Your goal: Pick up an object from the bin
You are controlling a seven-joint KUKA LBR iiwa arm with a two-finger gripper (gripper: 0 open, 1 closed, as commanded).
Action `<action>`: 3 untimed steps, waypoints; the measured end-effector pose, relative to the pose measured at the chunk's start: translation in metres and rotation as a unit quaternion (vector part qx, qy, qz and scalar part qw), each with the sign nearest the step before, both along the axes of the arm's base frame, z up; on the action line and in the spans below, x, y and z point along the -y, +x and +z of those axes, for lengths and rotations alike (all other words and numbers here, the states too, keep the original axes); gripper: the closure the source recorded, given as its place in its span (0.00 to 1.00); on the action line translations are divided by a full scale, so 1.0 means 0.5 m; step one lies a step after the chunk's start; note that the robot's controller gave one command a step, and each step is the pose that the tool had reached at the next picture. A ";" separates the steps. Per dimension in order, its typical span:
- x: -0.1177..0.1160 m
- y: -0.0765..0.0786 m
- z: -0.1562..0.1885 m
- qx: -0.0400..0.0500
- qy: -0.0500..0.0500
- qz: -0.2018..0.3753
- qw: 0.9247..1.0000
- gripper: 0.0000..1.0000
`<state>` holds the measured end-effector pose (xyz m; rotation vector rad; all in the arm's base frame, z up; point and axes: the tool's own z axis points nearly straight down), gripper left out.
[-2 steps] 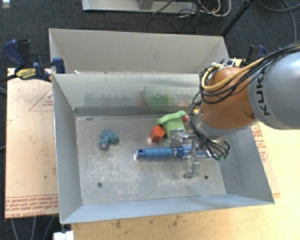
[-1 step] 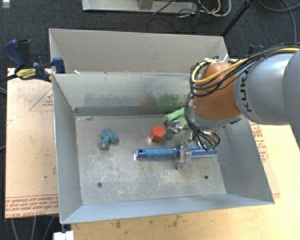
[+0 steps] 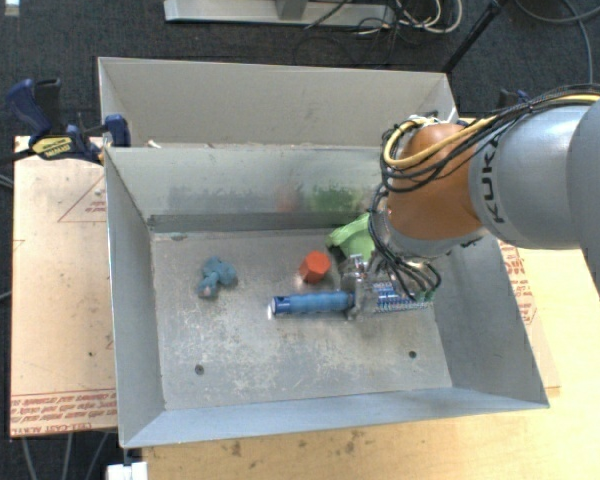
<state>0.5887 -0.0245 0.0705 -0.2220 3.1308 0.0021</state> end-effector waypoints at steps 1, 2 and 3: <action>-0.011 -0.042 0.027 -0.002 0.000 -0.021 1.000 1.00; 0.004 -0.085 0.215 0.003 -0.001 -0.007 1.000 1.00; 0.007 -0.042 0.533 0.005 -0.001 -0.030 1.000 1.00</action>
Offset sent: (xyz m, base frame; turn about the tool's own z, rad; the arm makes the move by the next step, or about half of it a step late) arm -0.0205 0.0044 0.0142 0.0440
